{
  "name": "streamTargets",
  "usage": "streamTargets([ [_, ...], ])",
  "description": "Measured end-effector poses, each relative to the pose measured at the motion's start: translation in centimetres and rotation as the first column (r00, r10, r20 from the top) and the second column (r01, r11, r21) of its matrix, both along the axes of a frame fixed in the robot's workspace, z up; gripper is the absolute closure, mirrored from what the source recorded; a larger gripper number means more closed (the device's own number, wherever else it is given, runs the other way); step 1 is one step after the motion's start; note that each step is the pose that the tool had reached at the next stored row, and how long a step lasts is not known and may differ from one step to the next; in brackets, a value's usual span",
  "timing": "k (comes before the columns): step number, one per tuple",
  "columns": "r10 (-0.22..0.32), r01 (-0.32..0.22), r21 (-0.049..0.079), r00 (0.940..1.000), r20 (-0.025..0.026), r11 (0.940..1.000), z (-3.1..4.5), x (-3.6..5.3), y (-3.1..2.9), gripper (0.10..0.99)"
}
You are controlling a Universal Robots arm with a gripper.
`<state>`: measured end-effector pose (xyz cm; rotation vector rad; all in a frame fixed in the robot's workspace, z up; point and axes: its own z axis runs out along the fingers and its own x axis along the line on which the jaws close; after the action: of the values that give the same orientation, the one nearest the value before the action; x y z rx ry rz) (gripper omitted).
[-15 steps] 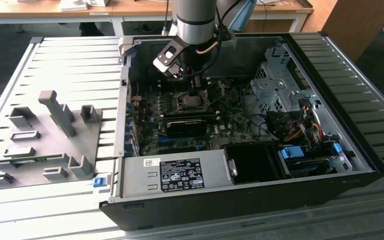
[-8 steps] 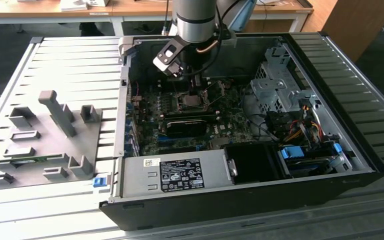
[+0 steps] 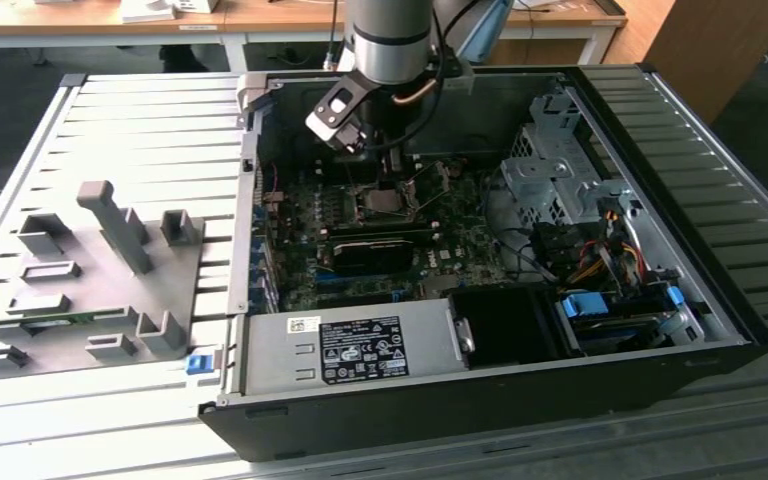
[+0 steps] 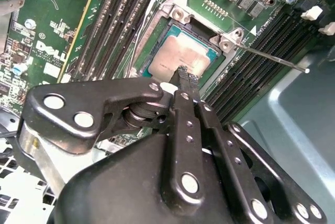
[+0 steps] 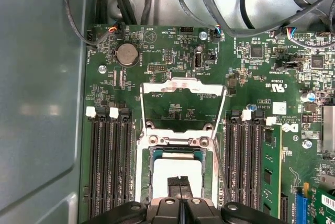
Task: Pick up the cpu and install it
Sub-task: 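Close the cpu cover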
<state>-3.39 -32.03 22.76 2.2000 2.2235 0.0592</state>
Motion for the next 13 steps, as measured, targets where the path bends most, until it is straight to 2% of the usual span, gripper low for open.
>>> streamTargets([
  [13,0.0,0.0,0.0,1.0,-0.0015,1.0,0.55,0.0,0.0,0.98],
])
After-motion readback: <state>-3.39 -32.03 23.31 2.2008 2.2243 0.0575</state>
